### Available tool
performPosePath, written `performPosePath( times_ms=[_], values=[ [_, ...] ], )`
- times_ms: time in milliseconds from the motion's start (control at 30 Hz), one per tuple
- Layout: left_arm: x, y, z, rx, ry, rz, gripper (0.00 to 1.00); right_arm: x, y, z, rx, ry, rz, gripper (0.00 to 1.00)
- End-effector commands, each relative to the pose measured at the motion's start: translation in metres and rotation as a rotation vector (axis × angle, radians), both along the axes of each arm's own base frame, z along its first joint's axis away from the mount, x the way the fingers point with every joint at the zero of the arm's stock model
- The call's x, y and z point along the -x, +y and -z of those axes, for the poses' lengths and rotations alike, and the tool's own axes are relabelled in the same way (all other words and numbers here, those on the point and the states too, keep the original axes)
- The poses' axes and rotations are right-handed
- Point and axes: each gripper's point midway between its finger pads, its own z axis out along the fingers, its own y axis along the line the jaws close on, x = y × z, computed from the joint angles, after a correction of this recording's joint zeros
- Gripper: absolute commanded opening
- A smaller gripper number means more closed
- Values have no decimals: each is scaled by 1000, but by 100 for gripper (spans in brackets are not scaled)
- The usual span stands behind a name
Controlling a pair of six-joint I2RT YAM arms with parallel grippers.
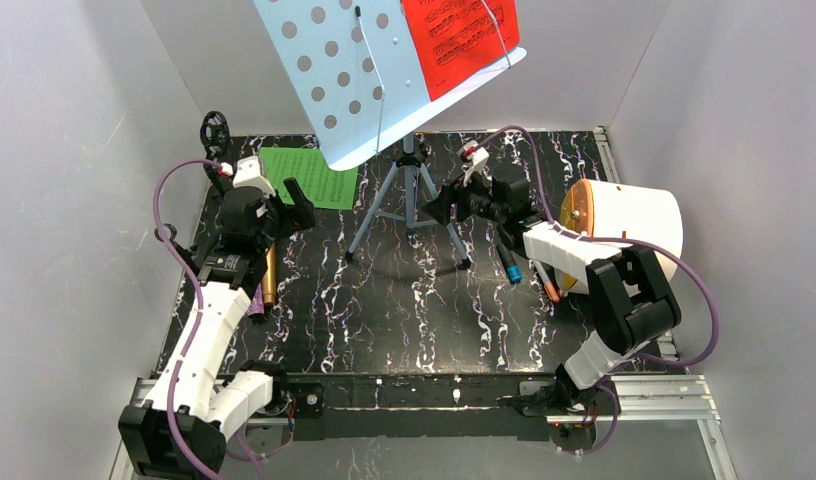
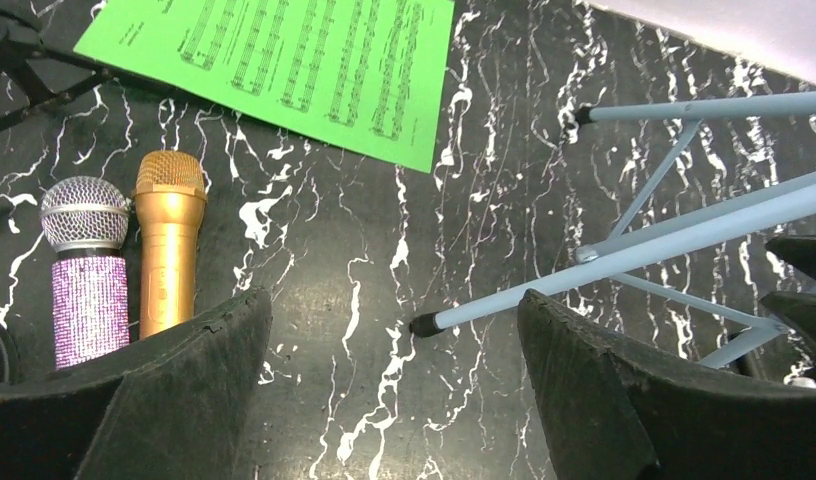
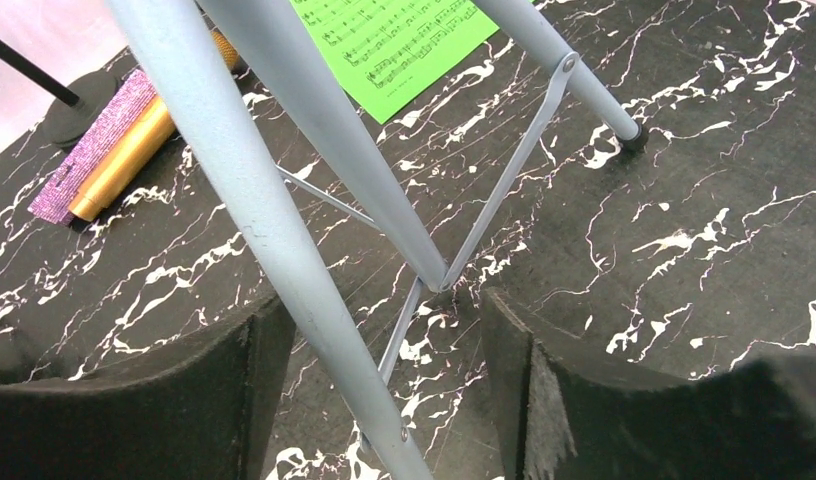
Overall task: Pack up the instrument practice props
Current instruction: Adjust the music stand at the center of the board.
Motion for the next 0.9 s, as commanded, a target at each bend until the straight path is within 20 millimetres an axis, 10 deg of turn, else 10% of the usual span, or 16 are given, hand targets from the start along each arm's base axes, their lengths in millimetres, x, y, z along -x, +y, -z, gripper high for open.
performPosePath(
  times_ms=[0,567,867],
  values=[
    [0,5,17,-31,52,-14,91,-13,6,-21,-25,-89,7,71],
    [10,11,32,-91,68,1,91,-3,2,11,61,-59,124,2],
    [13,15,31,-103,68,-15,91,3,-19,2,-7,-100,455,1]
  ],
)
